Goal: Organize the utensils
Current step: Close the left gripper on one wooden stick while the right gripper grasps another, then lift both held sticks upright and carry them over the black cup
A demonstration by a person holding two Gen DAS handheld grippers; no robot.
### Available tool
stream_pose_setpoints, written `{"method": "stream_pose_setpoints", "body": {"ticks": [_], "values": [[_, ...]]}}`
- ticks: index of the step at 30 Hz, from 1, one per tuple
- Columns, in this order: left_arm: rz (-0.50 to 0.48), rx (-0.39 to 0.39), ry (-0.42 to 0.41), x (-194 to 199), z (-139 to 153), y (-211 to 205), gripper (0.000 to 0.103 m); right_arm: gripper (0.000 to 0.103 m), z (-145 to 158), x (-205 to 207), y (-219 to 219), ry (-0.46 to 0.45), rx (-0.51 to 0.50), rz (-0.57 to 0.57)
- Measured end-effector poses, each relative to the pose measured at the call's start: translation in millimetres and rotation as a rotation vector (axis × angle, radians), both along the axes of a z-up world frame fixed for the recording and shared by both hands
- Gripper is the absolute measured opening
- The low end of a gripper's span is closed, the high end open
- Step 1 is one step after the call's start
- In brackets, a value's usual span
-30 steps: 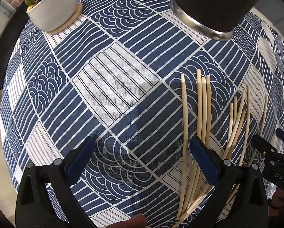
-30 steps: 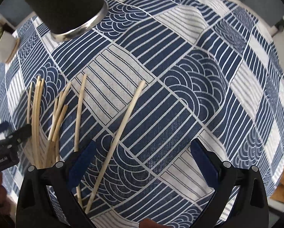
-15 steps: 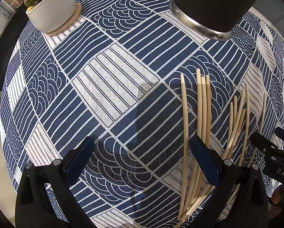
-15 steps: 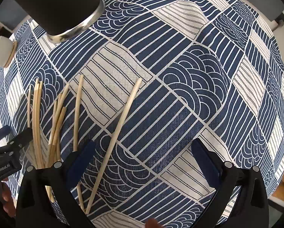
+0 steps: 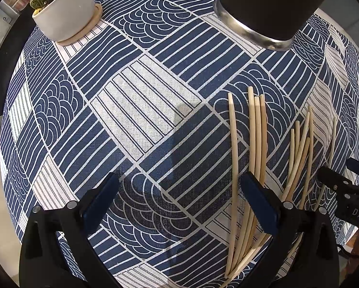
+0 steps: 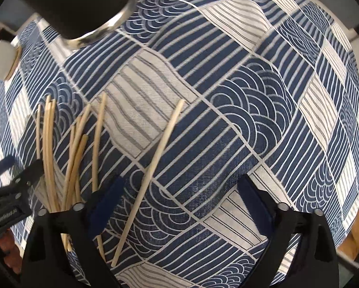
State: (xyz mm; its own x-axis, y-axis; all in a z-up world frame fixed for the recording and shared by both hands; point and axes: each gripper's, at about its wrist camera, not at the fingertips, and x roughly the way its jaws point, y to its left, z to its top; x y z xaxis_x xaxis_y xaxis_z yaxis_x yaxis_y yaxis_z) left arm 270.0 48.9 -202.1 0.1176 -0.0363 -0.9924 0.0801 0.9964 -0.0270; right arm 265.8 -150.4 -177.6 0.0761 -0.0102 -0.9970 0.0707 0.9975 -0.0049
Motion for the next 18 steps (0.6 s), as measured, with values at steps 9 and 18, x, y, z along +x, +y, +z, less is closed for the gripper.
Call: {"method": "stream_pose_setpoints", "body": {"ticks": [9, 18], "values": [[-0.003, -0.005, -0.003, -5.2, 2.4, 1.4, 0.097, 0.024, 13.9, 4.9, -1.6, -0.023, 0.002, 0.039], [-0.056, -0.014, 0.032, -15.5, 22.6, 10.3, 0.011, 0.004, 18.8, 3.6, -31.8, -0.049, 0.07, -0.021]]}}
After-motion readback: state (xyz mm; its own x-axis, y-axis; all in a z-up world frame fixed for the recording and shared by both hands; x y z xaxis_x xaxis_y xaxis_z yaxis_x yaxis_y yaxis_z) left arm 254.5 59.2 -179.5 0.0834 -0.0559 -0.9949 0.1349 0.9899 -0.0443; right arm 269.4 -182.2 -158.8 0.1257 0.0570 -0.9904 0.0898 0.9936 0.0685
